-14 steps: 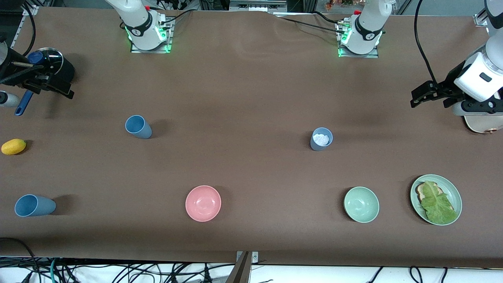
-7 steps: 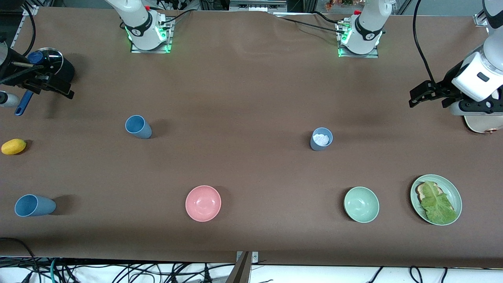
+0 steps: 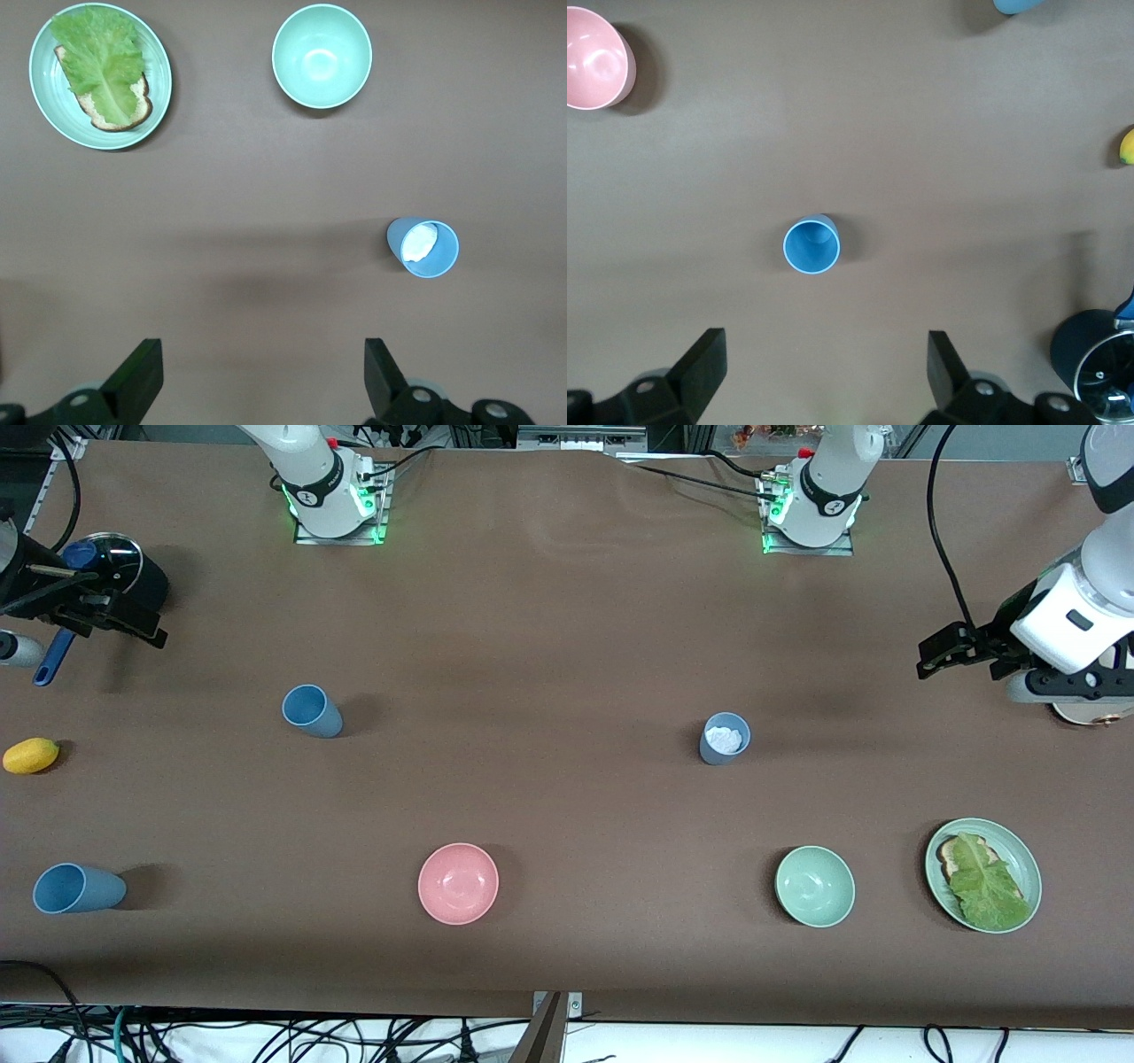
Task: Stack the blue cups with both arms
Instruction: 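Grasp the tissue cup with the left gripper while the right gripper grasps the blue cup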
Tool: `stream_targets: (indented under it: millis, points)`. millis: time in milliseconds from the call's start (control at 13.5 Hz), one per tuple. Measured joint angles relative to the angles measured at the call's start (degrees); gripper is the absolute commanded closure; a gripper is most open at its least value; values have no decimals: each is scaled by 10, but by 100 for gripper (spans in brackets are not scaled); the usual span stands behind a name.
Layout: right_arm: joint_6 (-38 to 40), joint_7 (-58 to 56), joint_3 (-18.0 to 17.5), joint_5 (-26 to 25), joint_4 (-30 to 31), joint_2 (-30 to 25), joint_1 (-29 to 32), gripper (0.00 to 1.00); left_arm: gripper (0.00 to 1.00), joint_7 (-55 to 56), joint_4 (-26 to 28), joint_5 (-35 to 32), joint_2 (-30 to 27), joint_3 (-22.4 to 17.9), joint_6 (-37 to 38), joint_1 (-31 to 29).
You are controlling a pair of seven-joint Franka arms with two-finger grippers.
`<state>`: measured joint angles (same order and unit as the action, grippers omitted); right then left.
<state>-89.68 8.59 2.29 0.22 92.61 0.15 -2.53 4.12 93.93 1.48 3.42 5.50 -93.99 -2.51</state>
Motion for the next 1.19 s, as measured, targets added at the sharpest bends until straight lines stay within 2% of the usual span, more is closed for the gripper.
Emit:
stream_targets:
  millis: [222,444,667,963,1185]
  points:
    - [2,-4,0,0,3,7,0,0,0,0,-1,0,16,7,30,14]
    - [7,-30,-2,0,9,43,-3,0,0,1,-2,0,45,12,33,60]
    - [-9,-36,2,0,23,90,0,0,0,12,-2,0,96,13,-31,109]
    - [-160,-43,3,0,144,105,1,0,0,12,-2,24,176,16,-128,145]
    - [-269,-59,3,-1,229,104,1,0,0,4,-1,20,227,17,-156,173]
